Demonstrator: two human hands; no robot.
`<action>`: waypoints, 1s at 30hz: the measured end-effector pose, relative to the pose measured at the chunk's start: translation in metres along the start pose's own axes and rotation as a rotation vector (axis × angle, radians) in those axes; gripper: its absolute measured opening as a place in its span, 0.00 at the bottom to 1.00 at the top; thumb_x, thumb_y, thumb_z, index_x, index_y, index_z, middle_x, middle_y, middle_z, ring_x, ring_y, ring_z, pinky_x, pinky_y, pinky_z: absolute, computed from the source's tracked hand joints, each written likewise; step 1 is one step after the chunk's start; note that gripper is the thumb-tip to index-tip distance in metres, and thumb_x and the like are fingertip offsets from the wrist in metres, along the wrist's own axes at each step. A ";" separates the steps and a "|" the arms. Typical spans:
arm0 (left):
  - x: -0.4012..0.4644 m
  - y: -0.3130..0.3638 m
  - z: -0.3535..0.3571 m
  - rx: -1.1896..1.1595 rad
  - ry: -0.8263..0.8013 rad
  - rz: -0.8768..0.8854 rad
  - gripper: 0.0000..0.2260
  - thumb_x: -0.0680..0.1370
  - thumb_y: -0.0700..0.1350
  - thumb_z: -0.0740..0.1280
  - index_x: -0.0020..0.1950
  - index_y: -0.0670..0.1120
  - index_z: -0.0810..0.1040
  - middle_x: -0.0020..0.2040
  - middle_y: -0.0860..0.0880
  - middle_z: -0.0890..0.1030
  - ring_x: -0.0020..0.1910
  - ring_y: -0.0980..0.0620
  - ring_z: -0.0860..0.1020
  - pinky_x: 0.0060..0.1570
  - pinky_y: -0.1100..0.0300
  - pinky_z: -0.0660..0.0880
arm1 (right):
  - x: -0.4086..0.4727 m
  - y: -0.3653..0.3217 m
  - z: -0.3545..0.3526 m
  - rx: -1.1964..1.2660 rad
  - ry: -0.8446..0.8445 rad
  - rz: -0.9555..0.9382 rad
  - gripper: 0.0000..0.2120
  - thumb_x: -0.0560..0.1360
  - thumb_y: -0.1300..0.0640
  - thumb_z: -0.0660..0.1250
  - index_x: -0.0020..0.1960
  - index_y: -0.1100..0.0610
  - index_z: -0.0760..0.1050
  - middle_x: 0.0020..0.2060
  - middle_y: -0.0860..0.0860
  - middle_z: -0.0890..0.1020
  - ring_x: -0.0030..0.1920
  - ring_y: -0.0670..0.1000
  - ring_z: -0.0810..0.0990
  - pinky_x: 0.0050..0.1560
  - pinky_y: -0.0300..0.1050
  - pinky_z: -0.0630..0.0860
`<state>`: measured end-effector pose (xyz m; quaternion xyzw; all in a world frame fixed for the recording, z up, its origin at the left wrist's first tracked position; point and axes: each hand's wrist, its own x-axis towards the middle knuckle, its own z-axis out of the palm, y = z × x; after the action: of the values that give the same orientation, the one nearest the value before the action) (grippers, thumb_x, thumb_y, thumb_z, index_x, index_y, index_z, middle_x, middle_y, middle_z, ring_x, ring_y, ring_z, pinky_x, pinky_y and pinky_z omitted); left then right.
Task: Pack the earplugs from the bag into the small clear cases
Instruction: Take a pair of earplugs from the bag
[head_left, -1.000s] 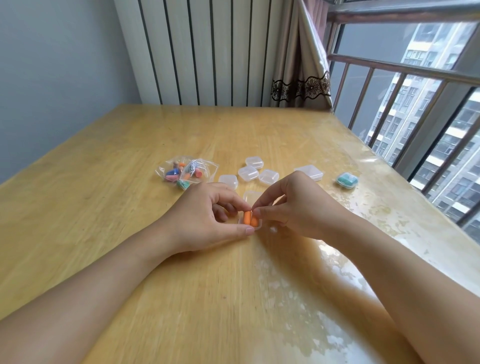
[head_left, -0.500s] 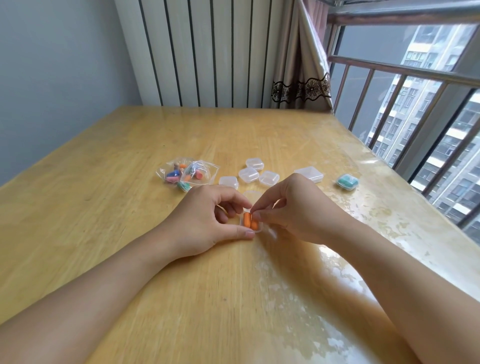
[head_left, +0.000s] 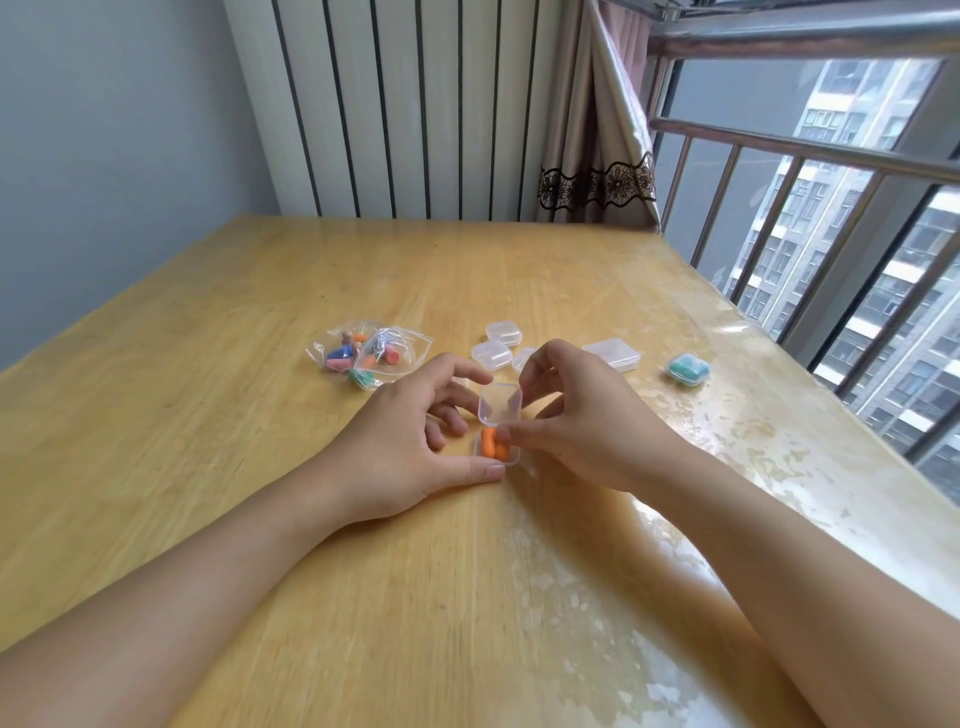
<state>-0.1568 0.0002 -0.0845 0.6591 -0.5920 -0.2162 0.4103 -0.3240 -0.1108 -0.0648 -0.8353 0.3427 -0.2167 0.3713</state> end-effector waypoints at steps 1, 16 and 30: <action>0.000 -0.001 0.000 -0.026 -0.007 0.002 0.34 0.64 0.49 0.83 0.64 0.62 0.71 0.52 0.56 0.83 0.43 0.58 0.76 0.46 0.63 0.77 | 0.000 -0.001 0.001 0.044 -0.014 0.016 0.21 0.68 0.57 0.80 0.52 0.51 0.71 0.45 0.48 0.84 0.38 0.47 0.82 0.37 0.42 0.73; 0.002 -0.001 0.001 -0.130 0.015 0.039 0.15 0.71 0.43 0.78 0.54 0.57 0.81 0.44 0.58 0.82 0.35 0.58 0.74 0.39 0.58 0.77 | -0.006 -0.010 -0.013 0.118 -0.166 -0.130 0.10 0.70 0.57 0.77 0.51 0.50 0.83 0.45 0.42 0.85 0.46 0.48 0.85 0.49 0.54 0.83; 0.002 0.002 -0.006 -0.292 0.149 0.090 0.20 0.63 0.46 0.83 0.53 0.55 0.83 0.52 0.51 0.85 0.52 0.50 0.84 0.51 0.51 0.83 | -0.006 -0.005 0.001 0.158 0.145 -0.447 0.09 0.71 0.61 0.78 0.51 0.57 0.86 0.45 0.52 0.88 0.44 0.45 0.87 0.47 0.48 0.84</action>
<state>-0.1532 0.0000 -0.0790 0.5795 -0.5512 -0.2319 0.5537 -0.3250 -0.1033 -0.0622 -0.8410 0.1573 -0.3791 0.3527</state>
